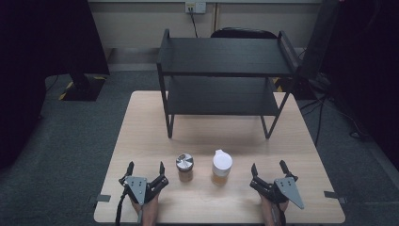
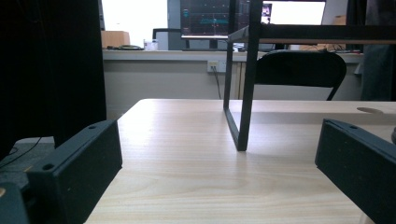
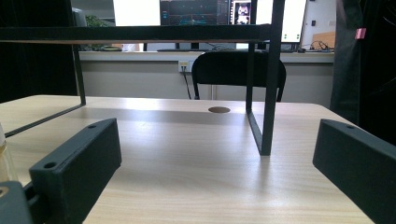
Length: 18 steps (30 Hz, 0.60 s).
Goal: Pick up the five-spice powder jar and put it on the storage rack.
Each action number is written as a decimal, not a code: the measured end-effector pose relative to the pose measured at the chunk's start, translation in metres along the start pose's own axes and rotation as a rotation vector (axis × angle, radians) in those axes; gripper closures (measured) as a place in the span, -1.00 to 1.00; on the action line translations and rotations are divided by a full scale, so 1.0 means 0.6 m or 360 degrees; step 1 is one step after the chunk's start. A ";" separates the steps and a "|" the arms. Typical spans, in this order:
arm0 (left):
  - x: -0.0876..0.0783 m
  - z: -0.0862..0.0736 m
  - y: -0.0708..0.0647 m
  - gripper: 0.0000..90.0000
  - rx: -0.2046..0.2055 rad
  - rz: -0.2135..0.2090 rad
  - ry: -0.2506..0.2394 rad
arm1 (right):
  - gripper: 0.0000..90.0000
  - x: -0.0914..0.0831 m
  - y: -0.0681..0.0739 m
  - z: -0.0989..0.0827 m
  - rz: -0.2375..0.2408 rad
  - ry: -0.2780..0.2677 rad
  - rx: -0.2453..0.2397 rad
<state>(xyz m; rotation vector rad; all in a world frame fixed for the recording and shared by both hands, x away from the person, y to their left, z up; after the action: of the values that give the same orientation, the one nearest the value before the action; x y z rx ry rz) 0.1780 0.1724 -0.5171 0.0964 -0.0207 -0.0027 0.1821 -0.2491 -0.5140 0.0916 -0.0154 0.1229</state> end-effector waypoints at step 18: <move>0.000 0.000 0.003 -1.00 0.0002 -0.0019 -0.0001 | -1.00 0.000 0.002 0.000 -0.0009 -0.0001 0.0001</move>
<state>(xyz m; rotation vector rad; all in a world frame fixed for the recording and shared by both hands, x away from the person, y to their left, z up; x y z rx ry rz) 0.1779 0.1741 -0.5170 0.0976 -0.0207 -0.0144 0.1820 -0.2482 -0.5140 0.0926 -0.0160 0.1172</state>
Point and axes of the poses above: each handheld gripper's, and its own axes: x roughly forward along the jaws, z roughly out of its top, y roughly to its left, the point moved 2 cm from there along x, roughly forward along the jaws, and after that the axes turned 6 degrees about x, right-handed, at the moved point
